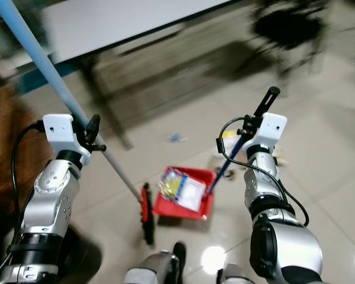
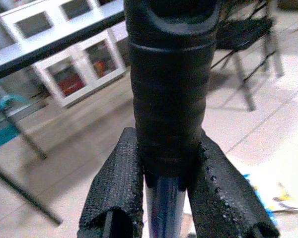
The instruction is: Sweep floor
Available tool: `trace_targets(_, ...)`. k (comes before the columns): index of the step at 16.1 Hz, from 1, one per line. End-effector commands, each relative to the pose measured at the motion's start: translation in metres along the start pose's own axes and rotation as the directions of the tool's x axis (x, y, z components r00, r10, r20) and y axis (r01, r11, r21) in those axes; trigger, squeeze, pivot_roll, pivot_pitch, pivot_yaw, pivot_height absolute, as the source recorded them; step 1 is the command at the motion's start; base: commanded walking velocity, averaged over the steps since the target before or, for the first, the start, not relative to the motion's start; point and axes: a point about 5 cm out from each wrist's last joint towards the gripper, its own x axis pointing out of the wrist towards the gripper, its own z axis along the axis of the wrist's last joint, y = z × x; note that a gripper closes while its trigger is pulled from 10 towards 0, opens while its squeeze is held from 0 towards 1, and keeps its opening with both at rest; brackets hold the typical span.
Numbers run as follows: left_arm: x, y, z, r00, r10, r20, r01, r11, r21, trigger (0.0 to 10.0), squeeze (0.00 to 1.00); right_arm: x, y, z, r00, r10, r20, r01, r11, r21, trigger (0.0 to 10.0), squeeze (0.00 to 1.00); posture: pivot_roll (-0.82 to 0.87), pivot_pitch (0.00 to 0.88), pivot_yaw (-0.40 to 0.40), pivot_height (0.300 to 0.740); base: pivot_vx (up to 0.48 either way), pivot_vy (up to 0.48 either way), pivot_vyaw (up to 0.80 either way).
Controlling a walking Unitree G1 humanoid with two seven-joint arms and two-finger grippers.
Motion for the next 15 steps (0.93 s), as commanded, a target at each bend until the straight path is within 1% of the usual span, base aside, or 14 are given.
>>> trace_targets(1, 0.001, 0.004, 0.013, 0.999, 0.013, 0.047, -0.014, 1.000, 0.018, 10.0, 0.00, 0.004, 0.006, 0.010, 0.999, 0.019, 0.050, -0.019, 1.000, 0.012, 10.0, 0.00, 0.04, 0.148, 0.154, 0.740, 0.000, 0.000, 0.80)
trace_targets(6, 0.001, 0.004, 0.015, 0.999, 0.014, 0.051, -0.015, 1.000, 0.017, 10.0, 0.00, 0.003, 0.007, 0.007, 0.999, 0.025, 0.043, -0.026, 1.000, 0.016, 10.0, 0.00, 0.05, 0.159, 0.155, 0.740, 0.000, 0.000, 0.80)
trace_targets(9, 0.000, 0.001, 0.012, 0.999, -0.007, 0.035, 0.007, 1.000, 0.023, 10.0, 0.00, 0.003, 0.009, 0.006, 0.999, 0.031, 0.034, -0.032, 0.999, 0.033, 10.0, 0.00, 0.05, 0.158, 0.155, 0.740, 0.000, 0.000, 0.00)
trace_targets(11, -0.002, 0.000, 0.008, 1.000, -0.016, 0.022, 0.015, 1.000, 0.012, 10.0, 0.00, 0.003, 0.008, 0.006, 0.999, 0.025, 0.030, -0.026, 0.999, 0.030, 10.0, 0.00, 0.05, 0.153, 0.154, 0.740, 0.000, 0.000, 0.00)
trace_targets(15, -0.008, 0.000, -0.003, 1.000, -0.024, -0.014, 0.024, 1.000, 0.000, 10.0, 0.00, 0.004, 0.008, 0.007, 0.999, 0.023, 0.027, -0.024, 0.999, 0.028, 10.0, 0.00, 0.05, 0.132, 0.152, 0.740, 0.000, 0.000, 0.00)
